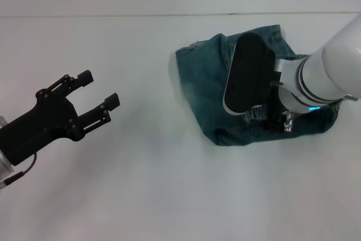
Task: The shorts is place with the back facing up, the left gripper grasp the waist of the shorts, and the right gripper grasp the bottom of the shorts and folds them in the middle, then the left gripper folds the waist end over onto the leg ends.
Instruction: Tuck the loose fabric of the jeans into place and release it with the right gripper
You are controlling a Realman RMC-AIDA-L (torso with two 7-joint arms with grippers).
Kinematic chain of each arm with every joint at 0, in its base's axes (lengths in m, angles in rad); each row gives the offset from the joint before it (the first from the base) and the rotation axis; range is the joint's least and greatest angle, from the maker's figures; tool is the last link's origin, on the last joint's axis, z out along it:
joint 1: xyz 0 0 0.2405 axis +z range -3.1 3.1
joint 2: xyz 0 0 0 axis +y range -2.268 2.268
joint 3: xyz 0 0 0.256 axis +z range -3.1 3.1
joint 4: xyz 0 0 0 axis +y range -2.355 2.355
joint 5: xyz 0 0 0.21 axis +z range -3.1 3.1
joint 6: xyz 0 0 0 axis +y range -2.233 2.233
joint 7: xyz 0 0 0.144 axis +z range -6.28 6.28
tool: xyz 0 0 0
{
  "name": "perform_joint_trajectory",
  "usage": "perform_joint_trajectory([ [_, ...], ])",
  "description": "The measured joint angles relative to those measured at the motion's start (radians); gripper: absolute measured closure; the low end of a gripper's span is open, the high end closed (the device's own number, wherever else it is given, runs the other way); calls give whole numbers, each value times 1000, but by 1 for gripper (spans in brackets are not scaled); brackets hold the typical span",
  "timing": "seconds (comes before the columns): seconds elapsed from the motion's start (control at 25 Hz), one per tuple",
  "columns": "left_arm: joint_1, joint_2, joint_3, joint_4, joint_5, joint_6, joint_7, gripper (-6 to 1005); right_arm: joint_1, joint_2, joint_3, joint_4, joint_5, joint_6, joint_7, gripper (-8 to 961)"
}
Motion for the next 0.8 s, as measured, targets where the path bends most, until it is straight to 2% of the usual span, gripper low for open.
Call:
perform_joint_trajectory([
  [0.24,-2,1,0,-5,0,-10,2,193,-1,-2,28,-16,0,1,2,539],
  [0.44,-2,-1,-6,-6,-2,-12,3,193,-13,-6,77,-65,0,-4,-4,782],
  [0.6,-6,0,-14,-6,-2,-11,3,193,-29,-7,132,-106,2,-10,-19,822],
  [0.8,-12,1,-14,-6,-2,-13,4,193,-40,-6,256,-113,11,6,-41,873],
])
